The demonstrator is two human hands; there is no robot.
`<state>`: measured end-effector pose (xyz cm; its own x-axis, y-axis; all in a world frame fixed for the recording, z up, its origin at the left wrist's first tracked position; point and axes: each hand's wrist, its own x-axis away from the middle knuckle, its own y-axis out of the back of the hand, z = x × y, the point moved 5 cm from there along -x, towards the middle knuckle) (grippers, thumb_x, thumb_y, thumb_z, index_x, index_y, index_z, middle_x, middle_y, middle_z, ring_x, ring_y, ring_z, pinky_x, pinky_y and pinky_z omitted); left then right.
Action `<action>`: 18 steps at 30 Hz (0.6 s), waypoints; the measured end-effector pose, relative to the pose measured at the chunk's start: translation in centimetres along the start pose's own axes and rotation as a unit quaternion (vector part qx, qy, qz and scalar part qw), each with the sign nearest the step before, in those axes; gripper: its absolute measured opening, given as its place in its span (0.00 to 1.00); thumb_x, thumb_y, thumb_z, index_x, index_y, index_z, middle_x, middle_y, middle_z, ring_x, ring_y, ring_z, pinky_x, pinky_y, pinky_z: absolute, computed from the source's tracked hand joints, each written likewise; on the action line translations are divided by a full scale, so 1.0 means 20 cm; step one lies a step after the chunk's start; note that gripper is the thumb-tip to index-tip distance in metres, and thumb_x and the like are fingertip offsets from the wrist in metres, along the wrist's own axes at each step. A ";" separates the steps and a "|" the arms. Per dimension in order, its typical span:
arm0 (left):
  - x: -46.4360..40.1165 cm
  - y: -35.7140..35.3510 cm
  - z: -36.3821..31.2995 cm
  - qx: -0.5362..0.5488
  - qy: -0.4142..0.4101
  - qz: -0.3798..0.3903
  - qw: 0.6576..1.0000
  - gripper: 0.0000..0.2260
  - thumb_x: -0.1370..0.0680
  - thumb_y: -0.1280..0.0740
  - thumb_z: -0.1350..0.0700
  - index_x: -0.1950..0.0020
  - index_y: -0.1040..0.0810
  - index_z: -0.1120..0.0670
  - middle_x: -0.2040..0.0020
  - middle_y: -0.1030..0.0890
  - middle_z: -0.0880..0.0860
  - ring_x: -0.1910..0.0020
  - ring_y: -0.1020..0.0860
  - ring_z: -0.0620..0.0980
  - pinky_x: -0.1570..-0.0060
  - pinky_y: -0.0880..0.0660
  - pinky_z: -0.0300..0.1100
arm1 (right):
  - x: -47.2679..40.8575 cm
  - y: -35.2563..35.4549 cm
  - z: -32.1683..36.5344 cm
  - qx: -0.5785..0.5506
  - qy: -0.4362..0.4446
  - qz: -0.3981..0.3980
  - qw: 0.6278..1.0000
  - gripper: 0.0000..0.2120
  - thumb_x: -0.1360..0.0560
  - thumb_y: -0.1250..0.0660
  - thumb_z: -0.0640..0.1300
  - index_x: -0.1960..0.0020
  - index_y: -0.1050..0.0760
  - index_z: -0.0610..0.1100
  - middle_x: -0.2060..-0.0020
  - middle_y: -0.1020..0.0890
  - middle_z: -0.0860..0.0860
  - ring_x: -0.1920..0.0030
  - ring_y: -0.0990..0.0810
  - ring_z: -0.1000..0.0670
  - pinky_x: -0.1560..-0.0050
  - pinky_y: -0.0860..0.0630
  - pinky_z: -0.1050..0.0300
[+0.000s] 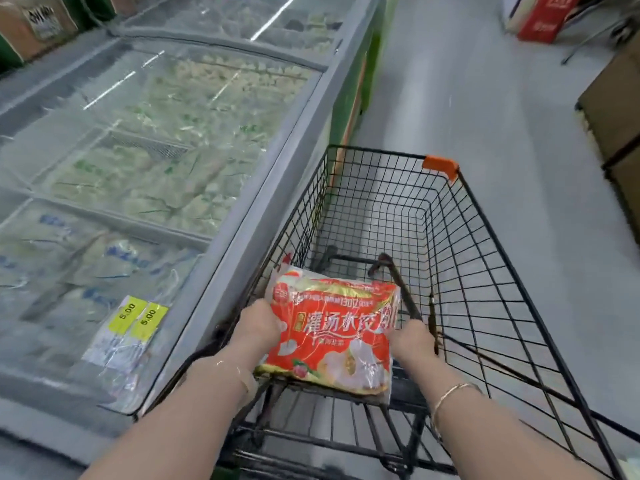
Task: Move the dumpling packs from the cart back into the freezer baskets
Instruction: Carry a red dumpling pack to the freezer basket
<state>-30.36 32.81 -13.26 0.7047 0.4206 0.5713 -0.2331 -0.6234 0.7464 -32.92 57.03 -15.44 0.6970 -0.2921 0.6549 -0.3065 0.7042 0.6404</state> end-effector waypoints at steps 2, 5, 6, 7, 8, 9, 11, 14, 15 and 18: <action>-0.02 -0.05 0.00 -0.045 0.015 0.022 0.999 0.13 0.23 0.37 0.60 0.40 0.25 0.63 0.39 0.22 0.60 0.39 0.24 0.59 0.44 0.27 0.45 | -0.01 -0.02 0.00 0.004 -0.002 0.010 1.000 0.15 0.22 0.39 0.40 0.67 0.32 0.40 0.62 0.25 0.46 0.64 0.27 0.49 0.71 0.34 0.61; -0.06 -0.11 -0.02 -0.053 0.021 0.030 0.998 0.18 0.23 0.38 0.62 0.33 0.31 0.60 0.38 0.23 0.60 0.38 0.24 0.59 0.42 0.27 0.47 | -0.06 -0.05 0.00 0.013 0.018 0.049 0.999 0.17 0.20 0.42 0.40 0.68 0.33 0.41 0.68 0.26 0.49 0.71 0.31 0.53 0.74 0.37 0.63; -0.07 -0.11 -0.02 -0.053 0.023 0.029 0.998 0.18 0.23 0.39 0.61 0.33 0.32 0.59 0.38 0.23 0.60 0.39 0.24 0.59 0.43 0.27 0.47 | -0.07 -0.05 -0.01 0.008 0.022 0.067 0.997 0.18 0.20 0.42 0.39 0.70 0.34 0.42 0.70 0.27 0.50 0.71 0.31 0.53 0.72 0.36 0.63; -0.08 -0.12 -0.03 -0.058 0.022 0.030 0.998 0.16 0.23 0.39 0.61 0.35 0.30 0.59 0.39 0.22 0.60 0.40 0.23 0.59 0.45 0.26 0.47 | -0.08 -0.06 -0.02 0.002 0.021 0.081 0.997 0.19 0.21 0.41 0.39 0.70 0.35 0.42 0.71 0.27 0.50 0.71 0.30 0.53 0.70 0.34 0.62; -0.09 -0.12 -0.03 -0.066 0.019 0.031 0.997 0.14 0.23 0.40 0.61 0.38 0.27 0.60 0.40 0.21 0.59 0.42 0.22 0.59 0.46 0.26 0.47 | -0.08 -0.05 -0.02 0.000 0.021 0.086 0.996 0.19 0.21 0.41 0.39 0.70 0.35 0.42 0.72 0.27 0.50 0.70 0.30 0.53 0.69 0.34 0.61; -0.11 -0.11 -0.03 -0.072 0.016 0.031 0.997 0.12 0.23 0.40 0.61 0.41 0.25 0.60 0.42 0.20 0.59 0.43 0.21 0.59 0.48 0.25 0.47 | -0.09 -0.04 -0.02 0.000 0.019 0.083 0.996 0.19 0.21 0.41 0.39 0.71 0.35 0.42 0.72 0.27 0.50 0.71 0.30 0.54 0.71 0.34 0.62; -0.12 -0.10 -0.05 -0.062 0.011 0.033 0.997 0.11 0.23 0.38 0.61 0.44 0.23 0.61 0.43 0.19 0.59 0.44 0.21 0.59 0.47 0.25 0.46 | -0.10 -0.01 -0.02 -0.009 0.013 0.044 0.999 0.19 0.21 0.41 0.38 0.71 0.36 0.42 0.71 0.26 0.49 0.72 0.30 0.53 0.75 0.36 0.64; -0.13 -0.09 -0.08 -0.017 -0.010 0.019 1.000 0.13 0.23 0.39 0.62 0.39 0.24 0.59 0.40 0.21 0.58 0.41 0.23 0.58 0.42 0.25 0.47 | -0.13 0.05 -0.04 -0.031 -0.004 -0.041 0.999 0.07 0.23 0.40 0.37 0.59 0.31 0.36 0.53 0.19 0.39 0.58 0.23 0.44 0.66 0.30 0.59; -0.13 -0.10 -0.09 -0.009 -0.008 0.006 1.000 0.15 0.22 0.39 0.62 0.36 0.27 0.59 0.38 0.23 0.59 0.39 0.24 0.59 0.40 0.26 0.48 | -0.14 0.05 -0.06 -0.046 -0.013 -0.050 0.998 0.05 0.23 0.40 0.38 0.53 0.30 0.35 0.50 0.20 0.38 0.53 0.21 0.41 0.61 0.28 0.55; -0.15 -0.15 -0.08 0.006 0.032 0.002 0.999 0.18 0.21 0.40 0.60 0.33 0.35 0.63 0.35 0.27 0.63 0.36 0.28 0.61 0.39 0.29 0.50 | -0.18 0.03 -0.10 -0.088 -0.023 -0.026 0.995 0.10 0.22 0.41 0.42 0.61 0.31 0.39 0.56 0.20 0.39 0.54 0.22 0.42 0.57 0.27 0.50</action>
<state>-32.82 34.49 -16.58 0.6586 0.4591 0.5962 -0.2281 -0.6332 0.7396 -34.33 59.88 -18.20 0.6770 -0.3584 0.6428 -0.1492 0.7885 0.5967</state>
